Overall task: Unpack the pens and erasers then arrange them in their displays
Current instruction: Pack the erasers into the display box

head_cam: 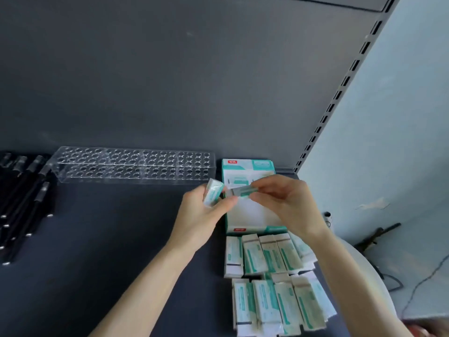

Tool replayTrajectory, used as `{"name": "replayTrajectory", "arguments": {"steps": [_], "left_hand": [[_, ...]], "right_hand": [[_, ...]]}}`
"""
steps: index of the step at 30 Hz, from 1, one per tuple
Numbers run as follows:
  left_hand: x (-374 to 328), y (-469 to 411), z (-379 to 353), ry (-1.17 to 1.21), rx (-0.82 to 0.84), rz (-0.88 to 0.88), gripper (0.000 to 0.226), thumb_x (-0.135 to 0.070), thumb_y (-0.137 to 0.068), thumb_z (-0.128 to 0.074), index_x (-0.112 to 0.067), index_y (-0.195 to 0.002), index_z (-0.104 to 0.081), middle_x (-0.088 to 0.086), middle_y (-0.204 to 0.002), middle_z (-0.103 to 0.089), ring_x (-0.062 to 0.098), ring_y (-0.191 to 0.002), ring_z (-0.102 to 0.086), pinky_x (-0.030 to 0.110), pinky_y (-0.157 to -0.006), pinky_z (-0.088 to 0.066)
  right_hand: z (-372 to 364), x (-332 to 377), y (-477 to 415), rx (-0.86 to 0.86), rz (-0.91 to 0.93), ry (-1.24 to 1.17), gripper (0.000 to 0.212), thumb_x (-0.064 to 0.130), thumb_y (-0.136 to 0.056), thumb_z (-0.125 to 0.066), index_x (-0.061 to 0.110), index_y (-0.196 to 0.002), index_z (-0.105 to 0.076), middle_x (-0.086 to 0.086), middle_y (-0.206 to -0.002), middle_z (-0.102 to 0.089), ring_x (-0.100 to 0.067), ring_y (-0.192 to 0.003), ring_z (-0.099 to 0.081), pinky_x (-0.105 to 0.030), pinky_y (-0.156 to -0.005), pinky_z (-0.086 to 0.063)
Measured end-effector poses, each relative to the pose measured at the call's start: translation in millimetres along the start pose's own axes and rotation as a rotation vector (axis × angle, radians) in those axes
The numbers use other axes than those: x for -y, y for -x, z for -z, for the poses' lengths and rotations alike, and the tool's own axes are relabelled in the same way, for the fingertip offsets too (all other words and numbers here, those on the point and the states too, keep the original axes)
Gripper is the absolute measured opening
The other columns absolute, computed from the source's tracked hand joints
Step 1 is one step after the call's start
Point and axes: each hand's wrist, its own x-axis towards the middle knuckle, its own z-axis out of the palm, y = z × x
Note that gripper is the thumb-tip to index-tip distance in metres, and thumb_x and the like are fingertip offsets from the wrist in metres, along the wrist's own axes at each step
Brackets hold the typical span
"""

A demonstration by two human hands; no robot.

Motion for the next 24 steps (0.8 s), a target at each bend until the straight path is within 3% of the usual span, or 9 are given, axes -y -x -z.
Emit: {"name": "replayTrajectory", "arguments": {"steps": [3, 7, 11, 14, 18, 24], "left_hand": [[11, -5, -3, -0.014, -0.059, 0.026, 0.008, -0.022, -0.085, -0.068, -0.017, -0.084, -0.061, -0.017, -0.064, -0.065, -0.007, -0.056, -0.055, 0.008, -0.052, -0.038], [24, -6, -2, -0.053, -0.123, 0.075, 0.01, -0.022, -0.087, -0.064, -0.012, -0.089, -0.062, -0.011, -0.062, -0.062, 0.002, -0.058, -0.052, 0.019, -0.056, -0.041], [26, -5, -4, -0.06, -0.071, 0.025, 0.003, -0.015, -0.089, -0.061, -0.018, -0.089, -0.063, -0.019, -0.078, -0.069, -0.005, -0.069, -0.062, 0.015, -0.065, -0.048], [26, -3, -5, -0.092, -0.012, -0.014, 0.006, -0.013, -0.091, -0.059, -0.012, -0.087, -0.064, -0.02, -0.074, -0.068, -0.006, -0.064, -0.06, 0.008, -0.059, -0.043], [24, -3, -4, -0.067, -0.001, -0.029, 0.011, -0.019, -0.092, -0.057, -0.01, -0.088, -0.062, -0.013, -0.074, -0.067, -0.002, -0.065, -0.059, 0.009, -0.061, -0.043], [18, -2, -3, 0.118, -0.01, 0.064, 0.015, -0.022, -0.096, -0.047, -0.009, -0.09, -0.05, -0.01, -0.064, -0.056, 0.004, -0.05, -0.039, 0.012, -0.049, -0.034]], "right_hand": [[-2, -9, -19, -0.047, 0.0, 0.221, 0.018, 0.004, -0.074, -0.076, 0.017, -0.084, -0.07, -0.004, -0.086, -0.072, -0.009, -0.076, -0.069, -0.016, -0.078, -0.051], [-10, -20, -31, -0.071, 0.105, 0.38, 0.015, 0.005, -0.071, -0.079, 0.01, -0.085, -0.073, 0.005, -0.082, -0.065, 0.003, -0.069, -0.062, -0.003, -0.071, -0.045], [-13, -25, -34, -0.032, 0.139, 0.406, 0.015, 0.002, -0.072, -0.077, 0.003, -0.087, -0.073, 0.005, -0.086, -0.058, -0.012, -0.073, -0.065, -0.013, -0.077, -0.051], [-13, -26, -34, -0.023, 0.173, 0.469, 0.012, 0.0, -0.076, -0.073, 0.002, -0.088, -0.074, 0.001, -0.088, -0.061, -0.015, -0.078, -0.064, -0.022, -0.08, -0.052], [-12, -29, -35, 0.003, 0.193, 0.552, 0.013, 0.003, -0.081, -0.07, 0.007, -0.091, -0.075, -0.003, -0.094, -0.065, -0.02, -0.084, -0.063, -0.034, -0.084, -0.052], [-15, -33, -35, 0.031, 0.217, 0.656, 0.013, 0.009, -0.085, -0.066, 0.012, -0.094, -0.075, -0.003, -0.097, -0.064, -0.026, -0.085, -0.062, -0.042, -0.079, -0.052]]}}
